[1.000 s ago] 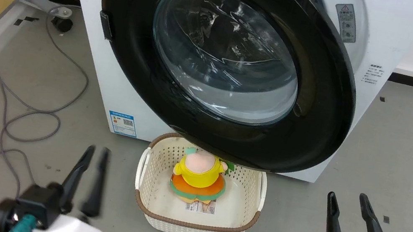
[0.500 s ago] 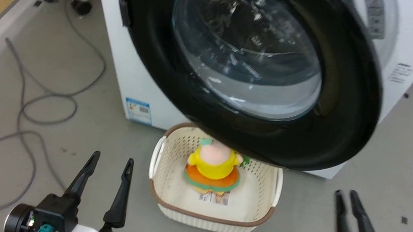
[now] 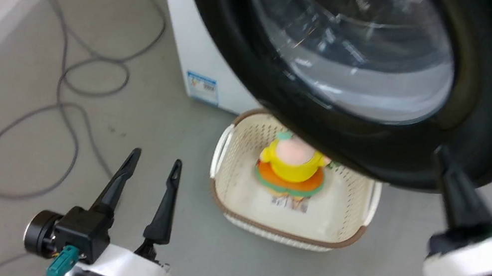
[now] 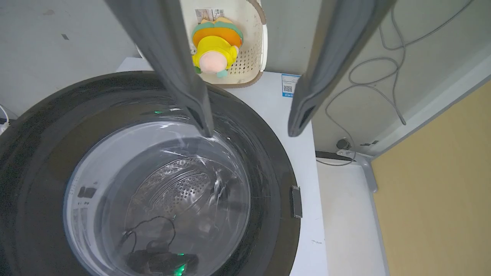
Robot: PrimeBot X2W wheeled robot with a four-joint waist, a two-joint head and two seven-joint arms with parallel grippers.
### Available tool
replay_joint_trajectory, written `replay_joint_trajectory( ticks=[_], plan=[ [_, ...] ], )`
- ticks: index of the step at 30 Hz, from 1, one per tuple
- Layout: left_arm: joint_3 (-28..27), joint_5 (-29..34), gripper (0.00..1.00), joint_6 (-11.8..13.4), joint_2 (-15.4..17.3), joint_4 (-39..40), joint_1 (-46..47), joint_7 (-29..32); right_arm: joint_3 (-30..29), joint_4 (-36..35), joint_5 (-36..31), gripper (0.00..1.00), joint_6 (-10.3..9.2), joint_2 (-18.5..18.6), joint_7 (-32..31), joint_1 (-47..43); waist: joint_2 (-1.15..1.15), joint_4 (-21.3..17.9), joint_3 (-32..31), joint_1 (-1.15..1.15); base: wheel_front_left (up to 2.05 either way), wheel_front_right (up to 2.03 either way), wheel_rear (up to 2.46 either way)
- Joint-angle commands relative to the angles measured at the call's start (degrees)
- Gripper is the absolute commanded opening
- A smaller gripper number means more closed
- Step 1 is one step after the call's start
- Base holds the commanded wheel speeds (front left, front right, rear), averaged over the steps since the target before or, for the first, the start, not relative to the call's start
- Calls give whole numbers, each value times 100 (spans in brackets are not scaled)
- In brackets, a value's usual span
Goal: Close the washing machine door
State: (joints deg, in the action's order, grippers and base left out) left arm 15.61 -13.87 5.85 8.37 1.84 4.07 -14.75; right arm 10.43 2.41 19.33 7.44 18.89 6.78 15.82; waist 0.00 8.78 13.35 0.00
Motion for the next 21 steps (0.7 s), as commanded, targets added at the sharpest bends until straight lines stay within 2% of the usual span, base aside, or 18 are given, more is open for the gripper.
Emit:
replay_joint_trajectory(
  ticks=[1, 6, 21],
  plan=[
    [-16, 46, 100, -26, -32, 21, 114, -25, -8, 80, 105, 0, 5, 97, -64, 207, 0, 135, 221, 0, 0, 0, 0],
    [-23, 118, 100, -128, -150, 3, 288, -25, -136, 542, 424, 0, 5, 484, -299, 763, 0, 288, 497, 0, 0, 0, 0],
    [-110, 287, 100, -335, -395, -3, 578, -25, -737, 1734, 849, 0, 5, 1001, -770, 2306, 0, 529, 1055, 0, 0, 0, 0]
  ],
)
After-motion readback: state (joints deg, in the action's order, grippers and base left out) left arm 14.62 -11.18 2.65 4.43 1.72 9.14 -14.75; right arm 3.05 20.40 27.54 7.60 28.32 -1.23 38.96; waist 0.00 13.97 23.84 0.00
